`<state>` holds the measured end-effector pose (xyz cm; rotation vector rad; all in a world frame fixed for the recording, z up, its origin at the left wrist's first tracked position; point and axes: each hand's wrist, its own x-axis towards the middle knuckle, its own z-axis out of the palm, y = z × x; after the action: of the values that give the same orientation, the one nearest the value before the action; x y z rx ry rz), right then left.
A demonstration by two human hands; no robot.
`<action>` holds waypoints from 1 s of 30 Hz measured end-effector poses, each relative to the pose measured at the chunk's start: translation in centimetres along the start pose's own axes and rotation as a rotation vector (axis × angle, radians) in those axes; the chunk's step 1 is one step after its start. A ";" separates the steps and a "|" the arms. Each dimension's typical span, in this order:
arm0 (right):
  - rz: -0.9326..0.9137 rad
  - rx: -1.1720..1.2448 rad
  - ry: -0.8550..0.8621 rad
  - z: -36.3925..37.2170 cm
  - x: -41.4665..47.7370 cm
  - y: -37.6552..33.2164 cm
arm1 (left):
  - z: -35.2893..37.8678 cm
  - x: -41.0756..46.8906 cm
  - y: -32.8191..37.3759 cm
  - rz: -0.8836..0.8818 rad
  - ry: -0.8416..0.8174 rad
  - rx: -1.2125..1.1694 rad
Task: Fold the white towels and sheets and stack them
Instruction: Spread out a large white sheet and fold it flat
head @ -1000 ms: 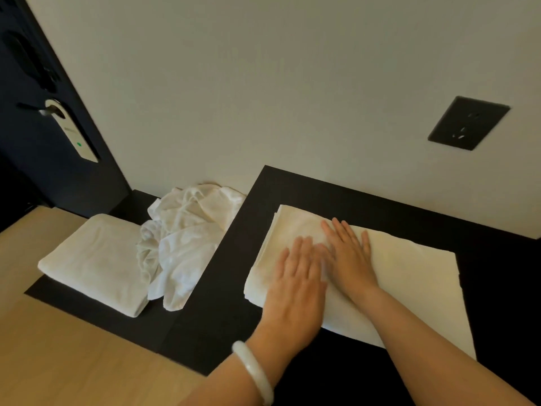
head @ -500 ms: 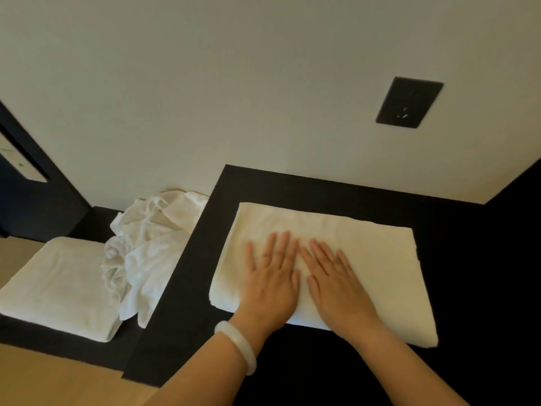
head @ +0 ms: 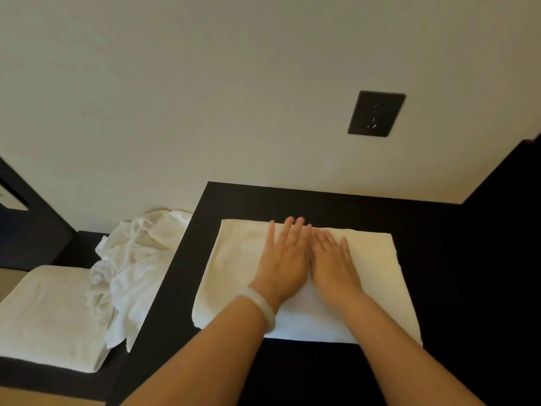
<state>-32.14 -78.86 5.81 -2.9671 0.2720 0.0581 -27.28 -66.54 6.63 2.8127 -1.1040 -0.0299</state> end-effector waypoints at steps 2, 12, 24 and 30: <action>0.044 -0.018 -0.011 0.3 0.0 2.9 | 1.2 -0.7 -2.8 -0.110 -0.063 -0.009; 0.131 -0.193 0.094 -3.6 3.6 5.4 | -0.5 0.6 -4.7 -0.167 0.088 0.119; 0.136 0.027 0.082 -1.3 2.4 9.4 | 1.7 -0.2 -10.3 -0.247 0.067 0.013; 0.504 -0.255 0.061 -3.4 1.7 8.8 | -0.4 -2.3 -12.4 -0.537 0.098 0.087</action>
<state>-31.97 -88.30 7.66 -3.0628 1.0882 0.0666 -20.57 -55.96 5.46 3.0581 -0.3145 0.1089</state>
